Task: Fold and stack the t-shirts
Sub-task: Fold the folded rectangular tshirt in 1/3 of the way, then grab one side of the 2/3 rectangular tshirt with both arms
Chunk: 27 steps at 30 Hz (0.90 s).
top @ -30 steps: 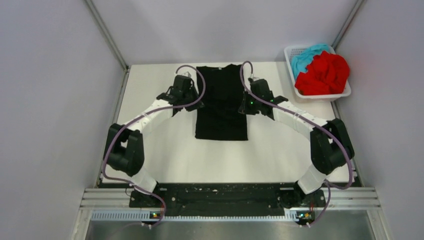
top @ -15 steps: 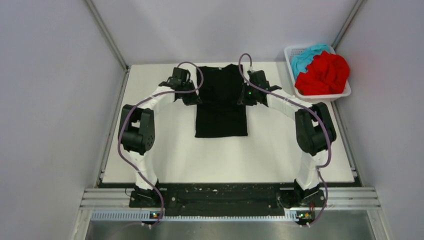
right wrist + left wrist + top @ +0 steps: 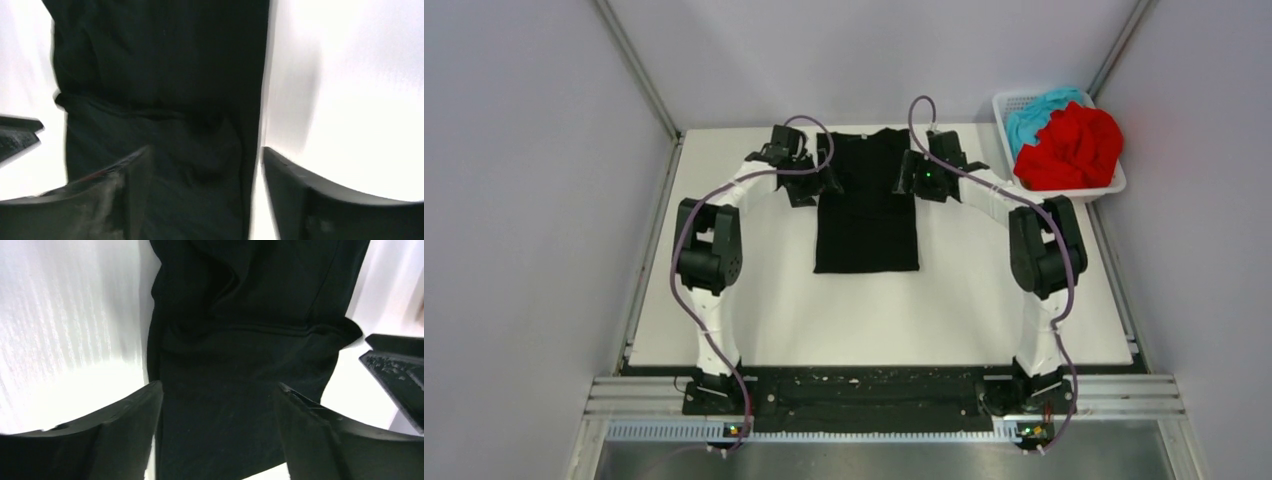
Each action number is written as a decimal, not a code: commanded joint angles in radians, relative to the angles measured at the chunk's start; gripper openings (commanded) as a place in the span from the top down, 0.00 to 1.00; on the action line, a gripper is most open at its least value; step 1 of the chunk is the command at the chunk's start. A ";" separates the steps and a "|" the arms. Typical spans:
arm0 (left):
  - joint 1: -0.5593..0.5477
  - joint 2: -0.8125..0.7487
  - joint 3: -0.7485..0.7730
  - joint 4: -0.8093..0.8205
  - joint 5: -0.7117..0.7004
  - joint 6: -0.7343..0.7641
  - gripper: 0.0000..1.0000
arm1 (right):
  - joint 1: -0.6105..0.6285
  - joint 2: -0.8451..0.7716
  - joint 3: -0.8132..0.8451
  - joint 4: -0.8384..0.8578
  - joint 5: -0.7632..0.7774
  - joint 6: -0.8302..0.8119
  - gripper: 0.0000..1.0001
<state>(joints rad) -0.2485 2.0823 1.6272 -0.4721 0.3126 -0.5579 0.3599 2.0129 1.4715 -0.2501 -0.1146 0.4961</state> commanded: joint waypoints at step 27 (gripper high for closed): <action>-0.006 -0.446 -0.740 0.240 0.014 -0.149 0.16 | 0.066 -0.356 -0.611 0.172 -0.147 0.199 0.25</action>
<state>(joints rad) -0.2504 1.6093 0.8986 -0.3603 0.3103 -0.6647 0.4145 1.6428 0.8864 -0.1692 -0.2554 0.6136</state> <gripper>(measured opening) 0.926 0.836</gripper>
